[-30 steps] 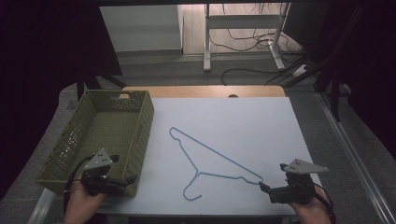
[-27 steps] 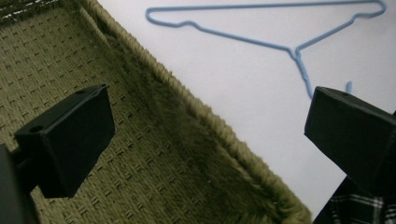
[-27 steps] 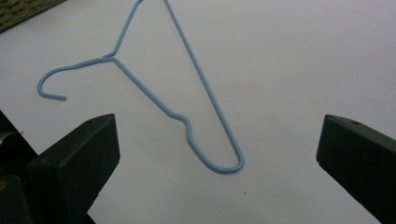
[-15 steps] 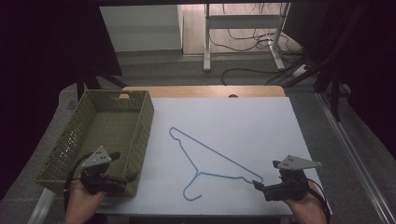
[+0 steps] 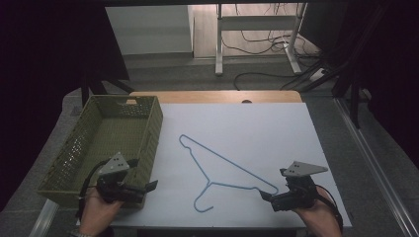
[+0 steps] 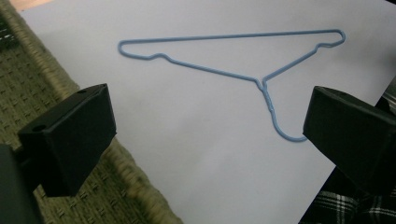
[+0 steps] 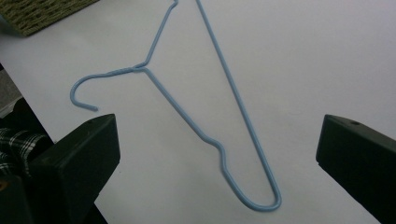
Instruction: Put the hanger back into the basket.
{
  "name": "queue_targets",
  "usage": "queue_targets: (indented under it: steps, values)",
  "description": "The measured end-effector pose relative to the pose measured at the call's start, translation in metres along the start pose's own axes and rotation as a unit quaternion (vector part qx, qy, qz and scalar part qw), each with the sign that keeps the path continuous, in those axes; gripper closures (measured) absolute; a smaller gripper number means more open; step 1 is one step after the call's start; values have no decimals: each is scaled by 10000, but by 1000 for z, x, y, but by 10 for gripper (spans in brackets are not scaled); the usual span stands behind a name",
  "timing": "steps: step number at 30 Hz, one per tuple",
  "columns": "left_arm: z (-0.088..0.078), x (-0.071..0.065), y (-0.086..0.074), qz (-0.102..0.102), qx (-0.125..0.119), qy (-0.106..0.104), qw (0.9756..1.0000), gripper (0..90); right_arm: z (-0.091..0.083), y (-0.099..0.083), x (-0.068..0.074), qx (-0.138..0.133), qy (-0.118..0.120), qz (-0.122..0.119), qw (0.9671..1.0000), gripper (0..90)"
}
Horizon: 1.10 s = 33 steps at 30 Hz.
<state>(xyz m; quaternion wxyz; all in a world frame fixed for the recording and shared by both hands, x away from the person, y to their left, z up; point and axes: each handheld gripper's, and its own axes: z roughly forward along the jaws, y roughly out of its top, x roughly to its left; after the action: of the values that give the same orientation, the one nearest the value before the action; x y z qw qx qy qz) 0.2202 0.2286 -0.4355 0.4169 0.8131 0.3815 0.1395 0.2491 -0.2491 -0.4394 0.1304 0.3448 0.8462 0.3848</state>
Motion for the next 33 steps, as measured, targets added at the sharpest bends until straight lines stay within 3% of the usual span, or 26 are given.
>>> queue_targets:
  steps: [16,23,26,32,33]
  values:
    - [34,-28,10,170,129,-502,9985,11,19,12,10,258,303,-158,9991,0]
    - [49,-34,9,228,193,-581,9979,10,37,19,17,462,389,-279,9978,3]
    - [54,-37,9,320,182,-494,9981,10,44,22,20,459,449,-335,9974,35]
    - [61,-41,9,350,157,-620,9973,9,55,29,23,432,521,-423,9968,84]
    - [66,-42,9,328,174,-718,9967,9,61,32,25,413,551,-433,9967,109]
